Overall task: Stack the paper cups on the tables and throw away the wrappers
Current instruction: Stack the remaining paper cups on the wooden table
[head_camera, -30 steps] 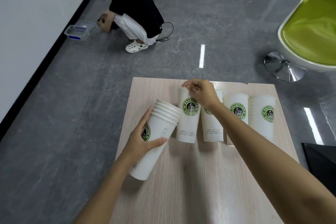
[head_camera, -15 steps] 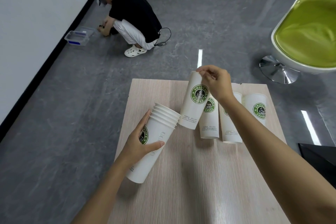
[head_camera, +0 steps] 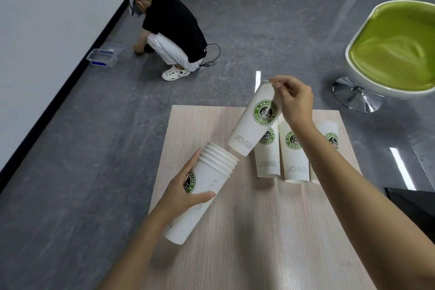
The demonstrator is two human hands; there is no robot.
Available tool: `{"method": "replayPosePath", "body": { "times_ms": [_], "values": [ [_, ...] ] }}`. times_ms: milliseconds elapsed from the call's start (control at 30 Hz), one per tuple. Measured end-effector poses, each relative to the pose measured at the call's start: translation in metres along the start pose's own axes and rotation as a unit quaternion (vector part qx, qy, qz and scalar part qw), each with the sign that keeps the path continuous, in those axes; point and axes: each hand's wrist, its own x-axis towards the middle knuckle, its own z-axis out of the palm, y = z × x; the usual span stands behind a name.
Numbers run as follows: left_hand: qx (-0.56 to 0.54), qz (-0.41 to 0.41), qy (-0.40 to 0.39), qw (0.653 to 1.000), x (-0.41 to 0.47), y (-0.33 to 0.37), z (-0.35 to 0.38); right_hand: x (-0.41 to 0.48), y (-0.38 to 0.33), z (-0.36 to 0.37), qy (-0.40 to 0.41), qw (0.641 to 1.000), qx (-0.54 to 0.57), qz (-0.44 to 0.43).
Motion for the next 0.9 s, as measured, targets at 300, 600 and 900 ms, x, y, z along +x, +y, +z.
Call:
{"method": "replayPosePath", "body": {
  "times_ms": [300, 600, 900],
  "values": [
    [0.004, 0.001, -0.015, 1.0, -0.006, 0.003, 0.006, -0.033, 0.001, 0.01, -0.024, 0.998, 0.057, 0.03],
    [0.001, 0.009, -0.016, 1.0, -0.01, 0.008, 0.013, -0.071, 0.003, 0.017, -0.076, 0.992, 0.075, 0.075],
    [0.005, 0.023, -0.012, 1.0, -0.014, 0.018, 0.019, -0.107, -0.005, 0.022, -0.139, 0.983, 0.09, 0.077]
  ]
}}
